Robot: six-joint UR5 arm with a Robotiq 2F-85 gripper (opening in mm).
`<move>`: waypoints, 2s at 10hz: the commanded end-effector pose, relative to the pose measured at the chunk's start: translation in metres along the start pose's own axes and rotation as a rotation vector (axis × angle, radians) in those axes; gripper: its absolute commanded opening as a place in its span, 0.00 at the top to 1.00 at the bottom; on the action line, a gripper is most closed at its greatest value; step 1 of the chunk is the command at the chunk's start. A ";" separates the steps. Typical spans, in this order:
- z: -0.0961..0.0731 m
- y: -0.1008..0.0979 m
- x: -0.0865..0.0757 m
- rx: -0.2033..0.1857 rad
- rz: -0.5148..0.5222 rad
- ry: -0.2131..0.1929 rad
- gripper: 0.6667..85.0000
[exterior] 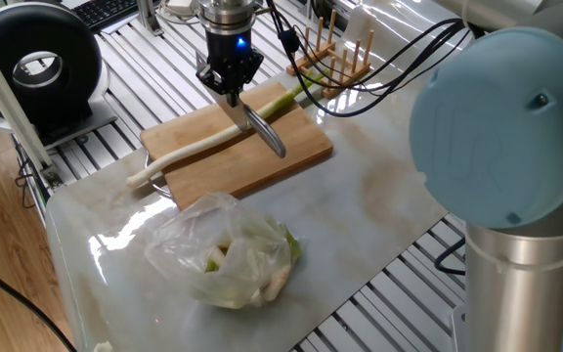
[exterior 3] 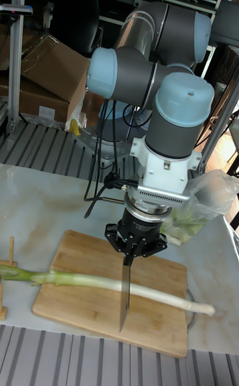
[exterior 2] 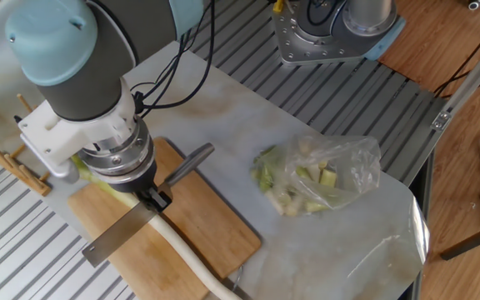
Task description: Chop the scallions
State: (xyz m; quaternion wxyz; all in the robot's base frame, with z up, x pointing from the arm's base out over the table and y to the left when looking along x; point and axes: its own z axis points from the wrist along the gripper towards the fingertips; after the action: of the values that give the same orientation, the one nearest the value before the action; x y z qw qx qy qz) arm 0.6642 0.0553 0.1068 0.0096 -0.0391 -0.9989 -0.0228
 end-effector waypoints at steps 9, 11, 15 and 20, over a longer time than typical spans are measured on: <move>0.006 0.000 -0.011 -0.014 0.003 -0.009 0.99; 0.007 -0.001 -0.007 -0.005 0.005 0.000 0.99; 0.008 -0.002 -0.008 -0.001 0.007 0.002 0.99; 0.013 -0.004 -0.009 0.005 0.008 -0.001 0.99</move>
State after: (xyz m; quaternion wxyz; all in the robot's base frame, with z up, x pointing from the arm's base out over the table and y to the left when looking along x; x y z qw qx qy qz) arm 0.6715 0.0496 0.0953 0.0105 -0.0403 -0.9990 -0.0149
